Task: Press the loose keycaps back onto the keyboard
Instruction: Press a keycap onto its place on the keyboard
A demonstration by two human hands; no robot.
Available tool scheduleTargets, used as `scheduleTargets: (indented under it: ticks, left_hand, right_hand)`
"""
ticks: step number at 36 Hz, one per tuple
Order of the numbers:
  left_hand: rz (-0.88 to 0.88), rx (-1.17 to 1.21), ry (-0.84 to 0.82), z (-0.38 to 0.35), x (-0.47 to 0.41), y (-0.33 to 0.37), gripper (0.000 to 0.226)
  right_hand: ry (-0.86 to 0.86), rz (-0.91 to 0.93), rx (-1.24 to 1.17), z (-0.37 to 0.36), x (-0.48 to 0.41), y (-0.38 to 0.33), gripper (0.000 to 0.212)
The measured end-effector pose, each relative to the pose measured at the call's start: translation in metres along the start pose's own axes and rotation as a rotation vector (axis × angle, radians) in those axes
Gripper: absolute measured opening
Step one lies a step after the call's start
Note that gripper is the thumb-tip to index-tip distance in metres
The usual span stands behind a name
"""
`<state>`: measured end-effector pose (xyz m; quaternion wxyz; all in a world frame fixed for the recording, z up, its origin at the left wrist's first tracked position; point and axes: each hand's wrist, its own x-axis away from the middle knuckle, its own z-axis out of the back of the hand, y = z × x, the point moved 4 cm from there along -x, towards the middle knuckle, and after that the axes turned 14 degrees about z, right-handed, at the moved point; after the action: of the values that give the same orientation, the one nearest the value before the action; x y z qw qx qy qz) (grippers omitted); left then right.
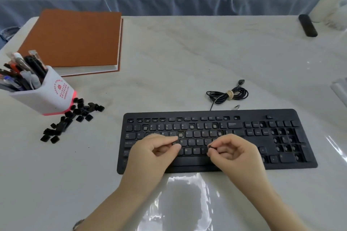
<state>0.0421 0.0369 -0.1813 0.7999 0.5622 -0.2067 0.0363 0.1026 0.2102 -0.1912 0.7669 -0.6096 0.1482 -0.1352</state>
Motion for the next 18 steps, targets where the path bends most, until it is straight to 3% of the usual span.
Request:
scheduleTargets:
  ticks: [8,15,18]
  left_hand:
    - [-0.121,-0.128,-0.054,-0.051,-0.034,0.023,0.026]
    - [-0.206,-0.357,-0.069,-0.090,-0.060,0.035,0.006]
    - [-0.309,-0.534,-0.034,-0.106,-0.070,0.037,0.010]
  right_hand:
    - [0.095,-0.022,0.065,0.057,-0.007,0.011,0.017]
    - [0.141,-0.041,0.019,0.080,-0.010,0.017,0.017]
    - [0.122,-0.035,0.057,0.083,-0.011,0.023,0.018]
